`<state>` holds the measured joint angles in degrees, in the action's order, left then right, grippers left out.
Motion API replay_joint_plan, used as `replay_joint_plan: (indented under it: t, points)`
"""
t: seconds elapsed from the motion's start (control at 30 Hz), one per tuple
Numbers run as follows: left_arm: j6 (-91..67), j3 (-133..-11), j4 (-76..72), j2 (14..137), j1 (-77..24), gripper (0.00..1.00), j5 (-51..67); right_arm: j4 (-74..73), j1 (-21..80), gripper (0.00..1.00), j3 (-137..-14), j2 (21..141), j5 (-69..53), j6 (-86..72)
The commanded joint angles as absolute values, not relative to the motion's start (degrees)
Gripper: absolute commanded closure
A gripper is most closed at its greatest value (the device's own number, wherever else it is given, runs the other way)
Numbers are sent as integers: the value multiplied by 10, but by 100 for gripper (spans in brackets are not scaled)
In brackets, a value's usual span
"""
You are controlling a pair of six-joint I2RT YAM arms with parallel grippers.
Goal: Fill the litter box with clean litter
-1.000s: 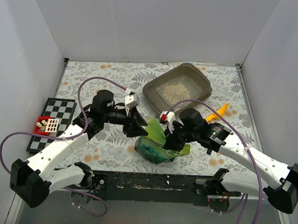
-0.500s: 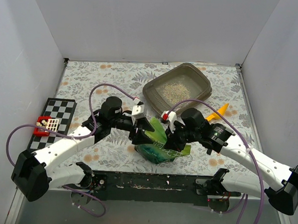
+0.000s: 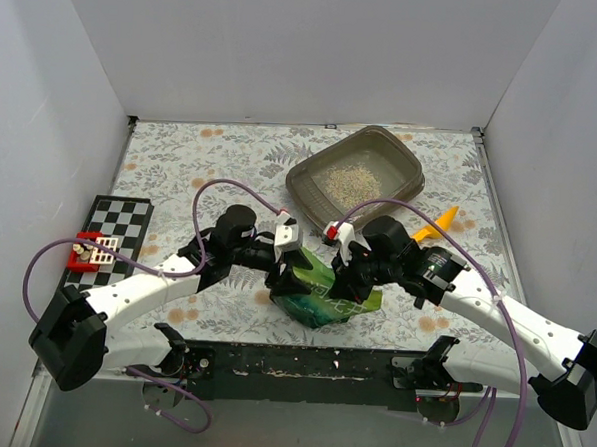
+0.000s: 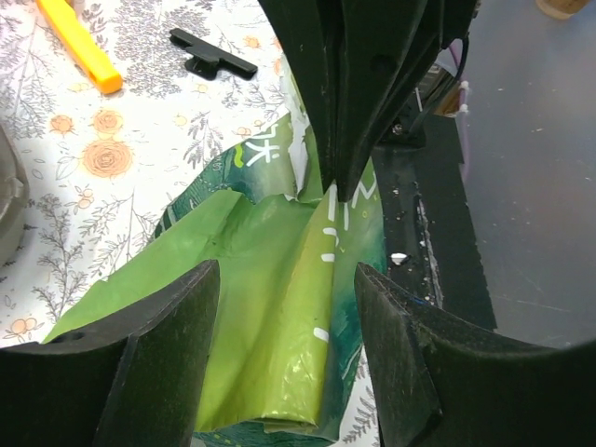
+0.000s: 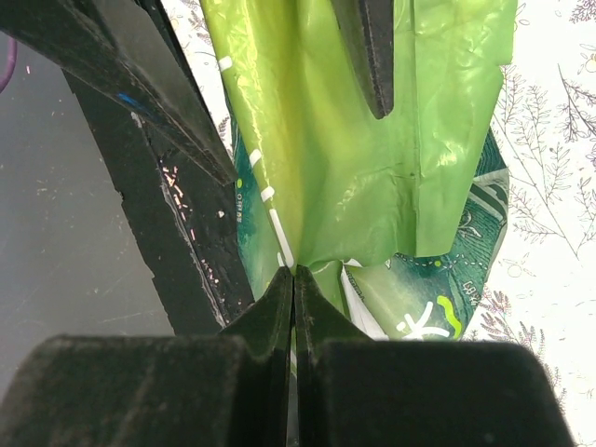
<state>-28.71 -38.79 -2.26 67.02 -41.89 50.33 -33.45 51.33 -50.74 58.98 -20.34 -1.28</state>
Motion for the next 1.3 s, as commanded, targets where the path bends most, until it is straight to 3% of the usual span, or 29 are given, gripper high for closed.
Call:
replay_joint_plan:
  t: [0.0,0.17,0.23,0.27,0.33,0.4,0.5,0.57,0.63,0.87,0.93,1.27]
  points:
    - [-272,-356,10,678,-426,42,464,-351,505,99,-503,579,-217,-11]
    - [-265,-349,25,697,-434,43,446,-352,497,99,-505,576,-222,-10]
    - [-260,-350,35,707,-439,49,426,-352,492,99,-506,572,-223,-11]
    - [-258,-353,44,713,-441,56,420,-352,491,99,-507,570,-224,-9]
    - [-253,-363,57,727,-443,82,416,-354,490,99,-508,569,-226,-6]
    - [-249,-380,72,732,-443,99,413,-355,489,99,-507,566,-224,-4]
    - [-251,-392,91,713,-442,100,396,-355,488,95,-515,562,-207,-2]
    - [-257,-389,91,678,-442,100,382,-346,488,71,-526,546,-171,23]
    - [-263,-382,87,642,-442,100,365,-348,488,54,-543,535,-137,41]
    - [-303,-332,67,529,-442,100,312,-409,488,37,-598,525,-189,147]
    - [-310,-313,61,507,-441,100,297,-406,488,22,-599,520,-220,180]
    - [-349,-265,27,435,-441,100,276,-367,489,18,-557,550,-255,308]
